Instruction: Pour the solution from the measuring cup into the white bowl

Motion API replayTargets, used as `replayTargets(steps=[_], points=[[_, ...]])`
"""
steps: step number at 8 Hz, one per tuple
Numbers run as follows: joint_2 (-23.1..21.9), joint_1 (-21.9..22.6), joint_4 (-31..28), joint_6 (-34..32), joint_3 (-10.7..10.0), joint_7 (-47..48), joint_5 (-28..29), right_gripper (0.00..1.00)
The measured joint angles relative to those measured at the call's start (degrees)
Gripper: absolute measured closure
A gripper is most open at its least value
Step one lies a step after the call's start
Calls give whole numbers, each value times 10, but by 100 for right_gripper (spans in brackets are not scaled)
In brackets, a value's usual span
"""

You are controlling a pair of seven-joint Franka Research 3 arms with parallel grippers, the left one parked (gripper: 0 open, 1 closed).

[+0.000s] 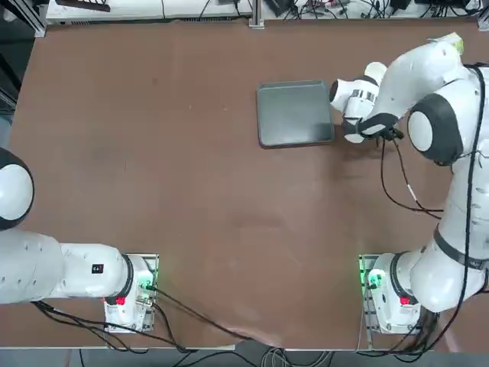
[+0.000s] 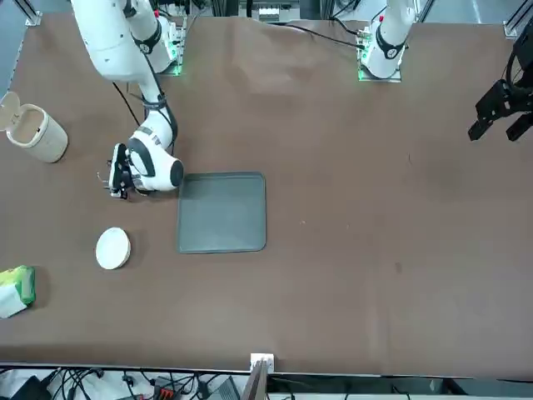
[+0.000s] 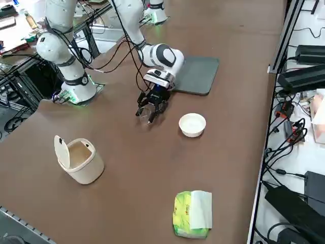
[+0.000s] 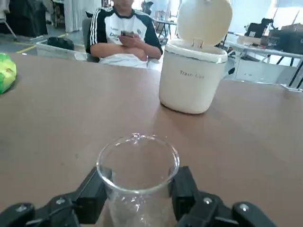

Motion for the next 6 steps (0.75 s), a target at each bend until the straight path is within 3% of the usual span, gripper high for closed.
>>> replayTargets(steps=[6], points=[[3,-5,22,32,-2,22,-3,27]])
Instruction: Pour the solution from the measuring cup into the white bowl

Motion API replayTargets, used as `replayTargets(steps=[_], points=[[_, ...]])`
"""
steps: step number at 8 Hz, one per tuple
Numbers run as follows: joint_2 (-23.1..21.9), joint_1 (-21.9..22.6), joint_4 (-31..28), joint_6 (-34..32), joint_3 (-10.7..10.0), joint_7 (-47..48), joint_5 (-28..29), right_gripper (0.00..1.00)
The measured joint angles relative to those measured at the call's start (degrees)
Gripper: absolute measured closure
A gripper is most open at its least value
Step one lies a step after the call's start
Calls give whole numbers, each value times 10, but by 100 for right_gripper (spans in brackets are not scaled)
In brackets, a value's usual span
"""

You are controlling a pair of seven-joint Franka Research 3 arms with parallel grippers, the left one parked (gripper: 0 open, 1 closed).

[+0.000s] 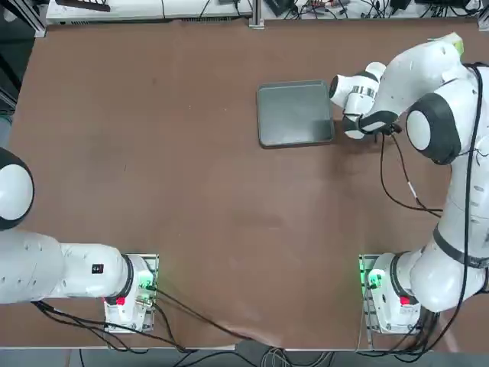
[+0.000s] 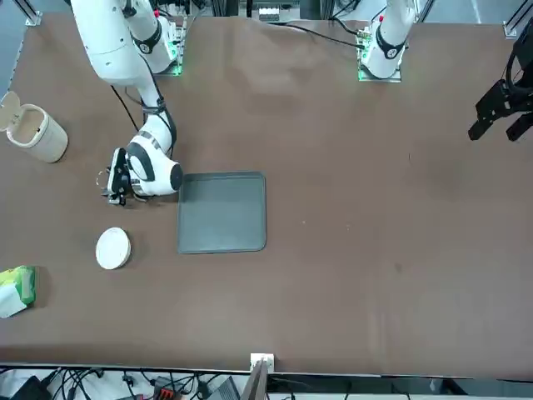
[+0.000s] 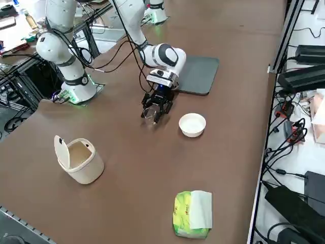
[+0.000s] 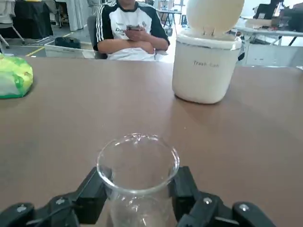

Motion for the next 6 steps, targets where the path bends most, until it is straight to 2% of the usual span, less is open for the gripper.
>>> replayTargets(steps=[3,5,6], points=[[7,-4,0,12,0,5,0,25],[10,-5,0,16,0,6,8,13],[10,-5,0,21,0,6,12,1]])
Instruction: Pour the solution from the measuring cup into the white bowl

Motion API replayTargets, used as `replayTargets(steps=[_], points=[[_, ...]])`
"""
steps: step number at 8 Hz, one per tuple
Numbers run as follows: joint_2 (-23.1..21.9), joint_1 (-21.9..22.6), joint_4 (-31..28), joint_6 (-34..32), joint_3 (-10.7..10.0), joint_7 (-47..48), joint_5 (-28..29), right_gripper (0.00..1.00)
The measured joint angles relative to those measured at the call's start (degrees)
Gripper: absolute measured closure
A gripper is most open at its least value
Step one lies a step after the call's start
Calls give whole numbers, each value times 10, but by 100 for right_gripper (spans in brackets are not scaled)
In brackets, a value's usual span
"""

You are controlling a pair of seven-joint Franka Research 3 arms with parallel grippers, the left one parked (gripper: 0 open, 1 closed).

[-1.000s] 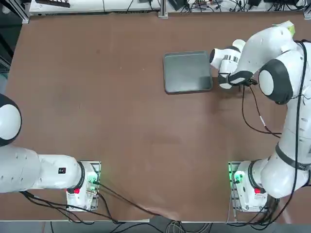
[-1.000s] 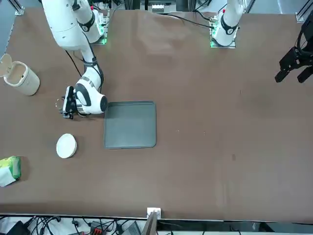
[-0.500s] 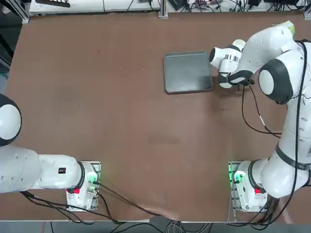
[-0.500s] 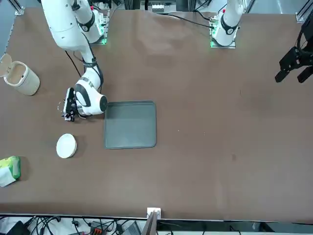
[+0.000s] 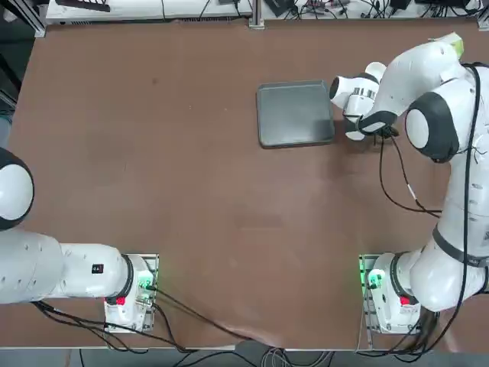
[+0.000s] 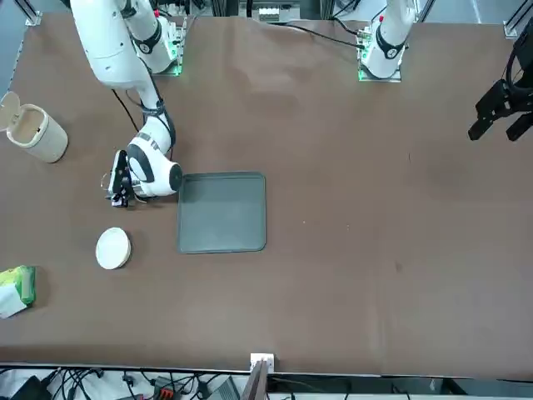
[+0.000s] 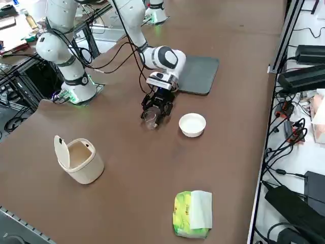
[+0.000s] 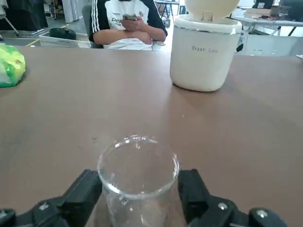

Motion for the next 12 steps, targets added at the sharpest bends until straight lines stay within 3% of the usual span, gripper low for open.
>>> replayTargets(steps=[3,6,8,12], points=[[5,2,13,12,5,-2,21,1],[1,10,33,10,27,-40,60,1],[-25,18,44,5,41,-89,91,1],[-145,22,52,-24,62,-375,188,0]])
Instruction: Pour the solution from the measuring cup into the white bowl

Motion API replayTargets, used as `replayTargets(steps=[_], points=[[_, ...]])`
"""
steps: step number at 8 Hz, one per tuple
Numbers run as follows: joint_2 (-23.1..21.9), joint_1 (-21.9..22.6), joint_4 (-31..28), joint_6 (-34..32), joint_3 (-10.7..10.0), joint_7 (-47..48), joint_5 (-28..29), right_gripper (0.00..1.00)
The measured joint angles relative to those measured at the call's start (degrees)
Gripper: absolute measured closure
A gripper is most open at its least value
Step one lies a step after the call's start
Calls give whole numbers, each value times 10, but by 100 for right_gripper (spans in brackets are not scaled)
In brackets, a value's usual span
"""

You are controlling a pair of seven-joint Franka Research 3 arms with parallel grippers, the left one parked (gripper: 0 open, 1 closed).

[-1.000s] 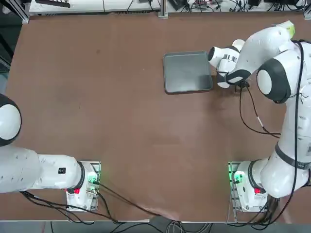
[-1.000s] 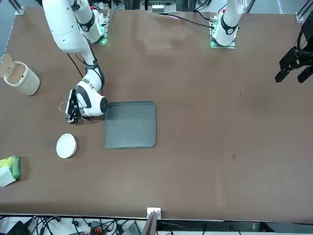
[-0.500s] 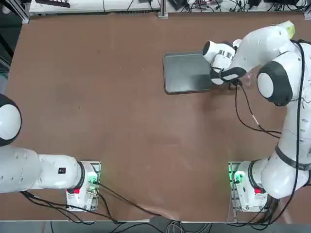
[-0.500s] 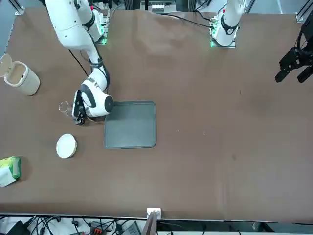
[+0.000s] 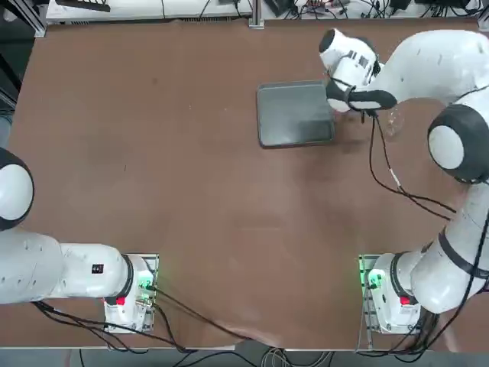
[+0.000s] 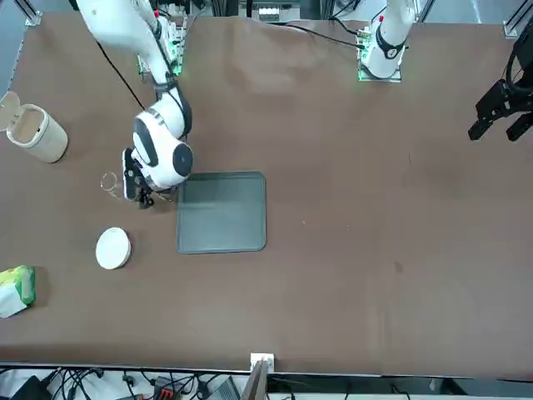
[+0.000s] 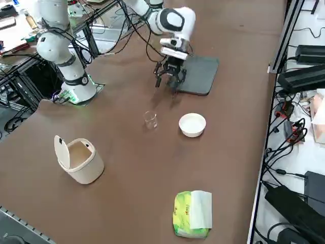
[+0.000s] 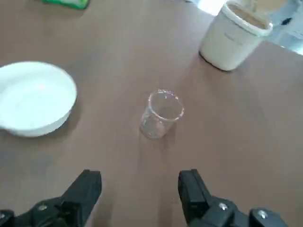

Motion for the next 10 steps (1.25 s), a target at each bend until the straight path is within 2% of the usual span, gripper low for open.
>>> replayTargets(steps=[3,5,7,9,10], points=[[-82,-17,48,-42,-9,-325,80,0],[-103,-73,102,-64,-12,-554,147,0],[-106,-142,162,-103,-15,-792,216,0],[-109,-208,200,-137,-17,-1022,294,0],[-118,-237,210,-147,-17,-1098,334,0]])
